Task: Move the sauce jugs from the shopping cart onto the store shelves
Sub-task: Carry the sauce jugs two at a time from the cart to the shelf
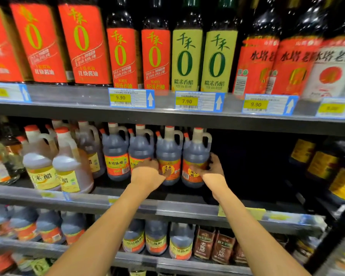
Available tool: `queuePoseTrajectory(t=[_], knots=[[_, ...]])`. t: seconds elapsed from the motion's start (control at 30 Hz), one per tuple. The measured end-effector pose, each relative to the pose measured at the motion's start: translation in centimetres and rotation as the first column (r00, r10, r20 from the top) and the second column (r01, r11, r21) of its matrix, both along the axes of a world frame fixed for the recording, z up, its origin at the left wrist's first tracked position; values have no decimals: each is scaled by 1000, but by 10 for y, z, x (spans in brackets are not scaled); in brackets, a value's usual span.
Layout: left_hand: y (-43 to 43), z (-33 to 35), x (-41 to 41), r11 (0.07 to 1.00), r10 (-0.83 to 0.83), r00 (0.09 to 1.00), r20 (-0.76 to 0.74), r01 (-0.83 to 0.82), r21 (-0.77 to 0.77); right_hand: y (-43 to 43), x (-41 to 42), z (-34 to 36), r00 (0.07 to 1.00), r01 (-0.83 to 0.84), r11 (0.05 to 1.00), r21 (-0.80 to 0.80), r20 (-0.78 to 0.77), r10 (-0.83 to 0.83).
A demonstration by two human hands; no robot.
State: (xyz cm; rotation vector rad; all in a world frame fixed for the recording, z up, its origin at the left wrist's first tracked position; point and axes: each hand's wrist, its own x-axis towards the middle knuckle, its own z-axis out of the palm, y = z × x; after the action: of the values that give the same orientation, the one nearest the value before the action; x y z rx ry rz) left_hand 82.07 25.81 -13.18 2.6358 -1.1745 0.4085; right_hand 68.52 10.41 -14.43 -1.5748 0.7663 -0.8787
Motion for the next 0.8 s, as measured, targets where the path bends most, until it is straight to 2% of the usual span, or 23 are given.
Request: queuePoseTrajectory(t=[0.07, 0.13, 0.3, 0.4, 0.47, 0.53, 0.8], knots=[[8, 0, -3, 999, -22, 996, 89, 18, 50, 5, -8, 1, 999, 31, 999, -25, -9, -31], [17, 3, -7, 995, -62, 989, 132, 51, 82, 14, -19, 1, 993, 72, 990, -123, -81, -83], [40, 13, -9, 987, -115, 987, 114, 100, 128, 51, -38, 10, 902, 105, 893, -438, -337, -271], [59, 21, -12, 971, -175, 981, 88, 157, 180, 74, -51, 19, 774, -16, 825, -564, -529, -347], [74, 27, -13, 962, -203, 976, 83, 182, 203, 90, -58, 28, 672, -144, 804, -576, -654, -348], [91, 34, -17, 961, -202, 975, 95, 178, 211, 107, -62, 39, 611, -242, 779, -578, -714, -340], [176, 42, -39, 950, -78, 994, 76, 51, 307, 193, -46, 68, 591, -474, 639, -605, -757, -279]])
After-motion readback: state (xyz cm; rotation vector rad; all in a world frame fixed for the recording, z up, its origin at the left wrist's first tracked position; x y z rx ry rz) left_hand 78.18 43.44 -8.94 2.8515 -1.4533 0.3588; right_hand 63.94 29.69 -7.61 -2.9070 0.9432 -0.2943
